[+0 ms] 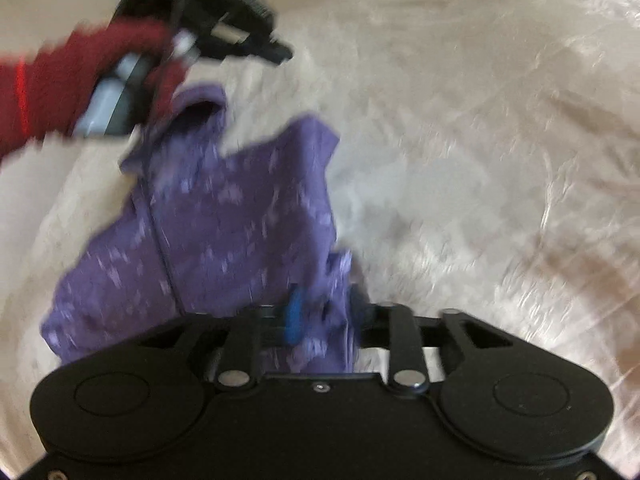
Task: Fold large clothes
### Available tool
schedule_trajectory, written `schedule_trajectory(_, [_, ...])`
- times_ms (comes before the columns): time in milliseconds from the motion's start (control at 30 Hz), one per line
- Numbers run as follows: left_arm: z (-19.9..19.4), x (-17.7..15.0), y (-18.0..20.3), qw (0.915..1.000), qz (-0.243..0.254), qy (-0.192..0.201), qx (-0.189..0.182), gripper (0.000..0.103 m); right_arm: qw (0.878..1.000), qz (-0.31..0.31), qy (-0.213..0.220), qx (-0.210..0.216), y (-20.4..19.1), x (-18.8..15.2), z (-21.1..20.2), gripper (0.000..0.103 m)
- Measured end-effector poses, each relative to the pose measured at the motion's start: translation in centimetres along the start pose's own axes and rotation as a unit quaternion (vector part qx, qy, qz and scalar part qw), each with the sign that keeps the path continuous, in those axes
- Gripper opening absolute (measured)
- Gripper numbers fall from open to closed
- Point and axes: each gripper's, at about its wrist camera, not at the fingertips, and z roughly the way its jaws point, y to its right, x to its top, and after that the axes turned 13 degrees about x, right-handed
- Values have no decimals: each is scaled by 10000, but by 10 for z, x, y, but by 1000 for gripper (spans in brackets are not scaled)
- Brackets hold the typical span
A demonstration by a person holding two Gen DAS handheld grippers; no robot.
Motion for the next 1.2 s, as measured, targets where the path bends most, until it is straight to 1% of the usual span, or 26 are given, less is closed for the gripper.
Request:
schedule_trajectory(33, [-12,-6,-2,9999,18,91,-41,21,10000,-41,55,55,2,3,-3,55])
schedule_trajectory(100, [-33,-23,-9,9997,77,236,-77,24,9998,-183,41,120,4,12,0,55])
schedule_trajectory(167, [-46,-50,-16,9996,37,263,-53,27,9986,-469,-101,207,0,22,8,55])
schedule_trajectory(233, [-61,-78,-25,9998,-46,197,-24,29,9963,-672,-246,467,-5,30,19,55])
schedule_trajectory(267, [-67,-95,-31,9999,-116,114,11,29,9941,-813,-382,612,-7,35,29,62])
schedule_trajectory(333, [-76,-122,-46,9994,-325,-85,118,29,9896,-1146,-572,657,-10,40,44,69])
schedule_trajectory(367, [-82,-138,-53,9987,-429,-183,186,29,9873,-1342,-647,544,-11,42,52,69])
schedule_trajectory(400, [-87,-150,-59,9980,-500,-254,274,29,9851,-1506,-754,341,-10,46,61,69])
schedule_trajectory(467, [-94,-172,-73,9962,-603,-417,476,30,9840,-1549,-873,117,-4,52,70,69])
schedule_trajectory(500, [-95,-180,-80,9953,-654,-482,526,30,9847,-1470,-923,144,0,55,73,69])
schedule_trajectory(533, [-94,-187,-85,9943,-709,-550,581,30,9852,-1367,-981,338,5,56,75,70])
schedule_trajectory(567, [-92,-194,-90,9927,-761,-635,683,30,9838,-1284,-1047,680,9,56,75,65])
schedule_trajectory(600, [-91,-199,-95,9912,-815,-697,779,30,9801,-1304,-1167,933,10,52,75,61])
schedule_trajectory(633, [-89,-204,-100,9895,-910,-732,846,30,9754,-1402,-1344,1041,10,48,74,56])
schedule_trajectory(700, [-88,-213,-111,9869,-1103,-757,898,30,9633,-1764,-1709,1079,4,37,73,56])
schedule_trajectory(733, [-90,-216,-113,9861,-1161,-759,913,30,9592,-1815,-1882,1076,2,33,71,56])
schedule_trajectory(800, [-92,-219,-118,9856,-1218,-709,930,30,9560,-1691,-2186,988,3,29,66,56])
schedule_trajectory(867, [-96,-221,-121,9858,-1215,-671,951,30,9566,-1619,-2312,720,5,25,61,56])
schedule_trajectory(900, [-99,-222,-123,9859,-1217,-637,956,30,9577,-1562,-2341,605,7,24,57,56])
schedule_trajectory(933, [-100,-223,-123,9858,-1226,-617,964,30,9606,-1472,-2284,578,8,25,54,56])
schedule_trajectory(1033, [-107,-227,-129,9856,-1281,-531,963,30,9733,-1105,-1840,812,6,30,43,56])
schedule_trajectory(1067, [-108,-229,-129,9855,-1298,-526,959,30,9760,-1130,-1679,808,3,31,41,58])
schedule_trajectory(1100, [-110,-231,-130,9850,-1319,-542,967,30,9776,-1294,-1506,703,-1,33,43,61])
schedule_trajectory(1133, [-111,-233,-132,9845,-1342,-569,976,30,9770,-1523,-1389,551,-6,36,48,69])
schedule_trajectory(1167, [-113,-235,-134,9840,-1364,-591,982,30,9754,-1688,-1346,452,-8,38,53,77])
schedule_trajectory(1200, [-114,-237,-136,9836,-1382,-599,990,30,9727,-1841,-1354,391,-10,40,63,77])
